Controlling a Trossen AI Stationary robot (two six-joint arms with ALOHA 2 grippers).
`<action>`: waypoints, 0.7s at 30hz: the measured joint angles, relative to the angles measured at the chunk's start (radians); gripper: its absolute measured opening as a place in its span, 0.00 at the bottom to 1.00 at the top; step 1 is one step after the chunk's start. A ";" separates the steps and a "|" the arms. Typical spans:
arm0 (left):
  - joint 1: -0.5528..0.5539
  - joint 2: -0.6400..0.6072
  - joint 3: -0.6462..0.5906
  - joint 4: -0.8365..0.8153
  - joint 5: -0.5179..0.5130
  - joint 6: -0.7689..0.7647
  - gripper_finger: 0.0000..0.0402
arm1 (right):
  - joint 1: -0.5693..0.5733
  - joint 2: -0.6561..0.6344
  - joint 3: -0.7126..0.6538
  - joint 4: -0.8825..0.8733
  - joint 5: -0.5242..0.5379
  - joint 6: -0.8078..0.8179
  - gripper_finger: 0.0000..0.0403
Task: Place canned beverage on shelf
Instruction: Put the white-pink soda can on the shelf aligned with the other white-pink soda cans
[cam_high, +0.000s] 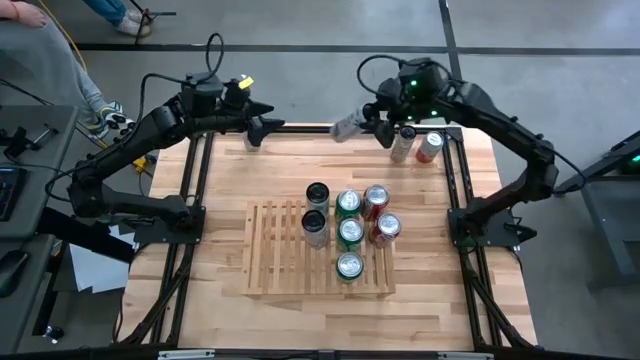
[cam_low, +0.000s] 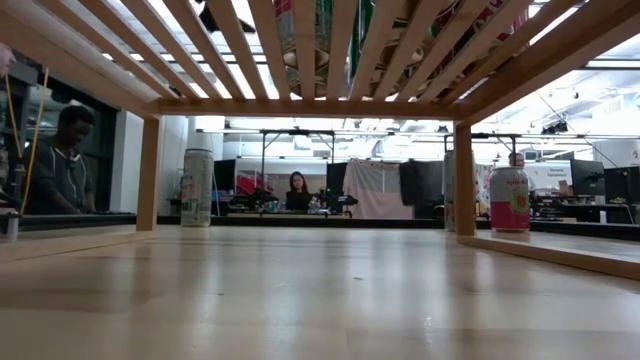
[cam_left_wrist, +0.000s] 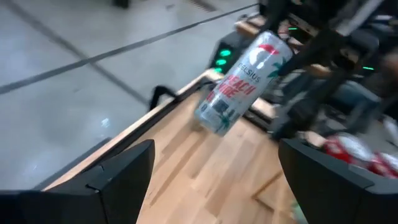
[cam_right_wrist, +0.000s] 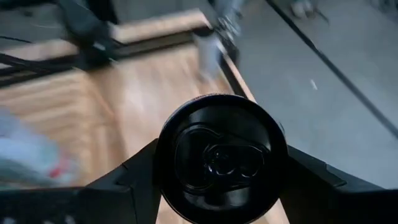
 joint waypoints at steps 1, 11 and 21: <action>0.000 0.000 0.000 0.021 0.033 0.012 0.83 | 0.014 0.000 0.025 0.000 -0.016 -0.011 0.59; -0.037 0.000 0.000 0.245 0.341 0.018 0.83 | 0.203 0.019 0.131 0.081 -0.029 -0.110 0.59; -0.047 0.000 0.000 0.303 0.651 -0.128 0.83 | 0.324 0.020 0.132 0.311 -0.211 -0.072 0.59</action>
